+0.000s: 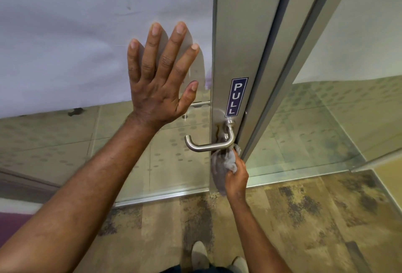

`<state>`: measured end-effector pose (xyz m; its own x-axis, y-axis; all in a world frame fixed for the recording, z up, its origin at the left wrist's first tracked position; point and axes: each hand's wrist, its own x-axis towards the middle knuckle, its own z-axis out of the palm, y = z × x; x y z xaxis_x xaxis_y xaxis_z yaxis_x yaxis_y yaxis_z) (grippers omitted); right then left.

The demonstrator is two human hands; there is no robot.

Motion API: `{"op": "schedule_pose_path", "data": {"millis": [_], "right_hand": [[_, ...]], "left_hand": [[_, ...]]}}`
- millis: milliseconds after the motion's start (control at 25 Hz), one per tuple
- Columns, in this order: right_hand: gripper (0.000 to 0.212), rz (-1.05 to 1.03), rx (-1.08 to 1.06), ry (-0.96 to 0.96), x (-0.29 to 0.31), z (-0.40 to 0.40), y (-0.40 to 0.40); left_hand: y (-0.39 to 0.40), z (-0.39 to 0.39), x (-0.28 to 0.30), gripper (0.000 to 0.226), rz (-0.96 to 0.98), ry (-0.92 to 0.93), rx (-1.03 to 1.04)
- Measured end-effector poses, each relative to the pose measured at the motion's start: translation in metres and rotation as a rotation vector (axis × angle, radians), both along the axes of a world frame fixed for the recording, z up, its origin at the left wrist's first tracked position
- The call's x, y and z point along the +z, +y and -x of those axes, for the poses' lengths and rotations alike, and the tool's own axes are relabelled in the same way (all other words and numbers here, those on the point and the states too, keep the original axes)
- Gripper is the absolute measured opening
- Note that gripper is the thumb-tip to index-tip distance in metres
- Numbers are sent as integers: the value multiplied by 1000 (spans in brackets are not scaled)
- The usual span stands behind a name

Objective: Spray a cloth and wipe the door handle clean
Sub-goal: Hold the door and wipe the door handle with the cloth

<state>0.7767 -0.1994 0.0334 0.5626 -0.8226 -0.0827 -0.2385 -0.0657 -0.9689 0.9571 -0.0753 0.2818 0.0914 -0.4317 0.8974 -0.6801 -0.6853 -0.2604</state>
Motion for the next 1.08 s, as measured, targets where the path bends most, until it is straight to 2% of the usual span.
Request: {"op": "schedule_pose_path", "data": {"millis": [80,160,240,360,440,600,680,840,920,1000,1080], "right_hand": [[36,-116,-72,18,14,5,5],[28,-252,-149,-76,32,3,4],[28,-264,-163,-153,55,-2,3],[34,-183,-162,-283,90,-4,0],[38,-44,-107,-358,103,-5,1],[61,261,23,-275,79,-9,-9],[71,311,45,-227,56,-5,-8],[71,170,147,4,0,4,-1],[54,-30,134,97,-16,3,4],[29,-254,-7,122,-17,-7,15],[28,-409,-26,135,-12,-19,26]], "left_hand": [[-1,1,1,60,3,4,-7],[-1,-1,2,60,8,-4,-6],[0,-1,2,60,12,1,-13],[0,-1,1,60,10,-1,-3],[-1,-2,2,61,15,5,-17],[0,-2,2,60,7,8,2],[0,-3,2,60,9,14,2],[0,-1,0,61,9,12,-8],[1,-1,0,61,0,-2,1],[0,-1,1,61,-1,-3,-4],[0,-2,1,61,1,-2,-5]]}}
